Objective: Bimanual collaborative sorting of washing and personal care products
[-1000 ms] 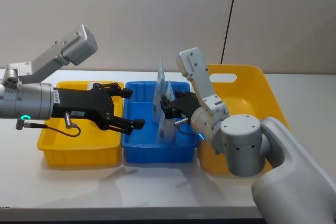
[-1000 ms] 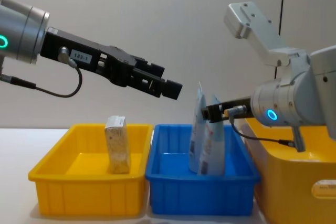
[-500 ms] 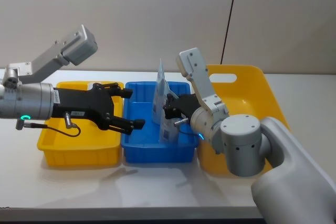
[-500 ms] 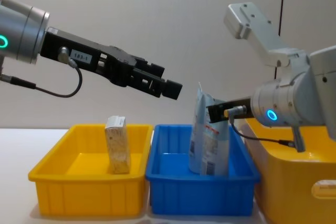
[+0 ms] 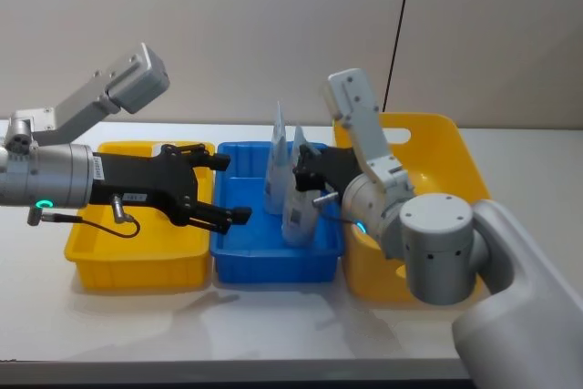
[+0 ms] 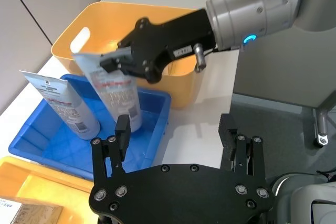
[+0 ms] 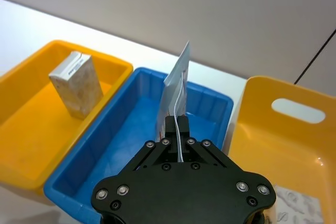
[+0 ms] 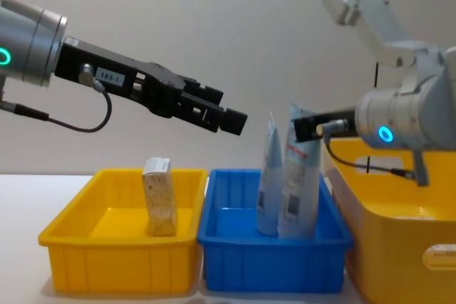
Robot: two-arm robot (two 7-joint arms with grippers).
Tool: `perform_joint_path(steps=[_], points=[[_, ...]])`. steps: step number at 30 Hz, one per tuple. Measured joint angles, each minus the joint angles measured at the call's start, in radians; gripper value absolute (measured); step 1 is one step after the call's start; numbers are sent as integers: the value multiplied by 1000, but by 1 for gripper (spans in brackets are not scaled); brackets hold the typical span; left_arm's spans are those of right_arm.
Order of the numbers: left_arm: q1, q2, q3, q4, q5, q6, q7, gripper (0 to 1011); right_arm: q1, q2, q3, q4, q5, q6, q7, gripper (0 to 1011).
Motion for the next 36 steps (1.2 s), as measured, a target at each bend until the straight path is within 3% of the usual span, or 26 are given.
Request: perform_joint_path(steps=[22, 36], points=[[0, 0, 0, 0, 0, 0, 0, 1001, -35, 10, 97, -227, 27, 8, -11, 0], [0, 0, 0, 0, 0, 0, 0, 1001, -17, 25, 172, -257, 15, -20, -41, 0]])
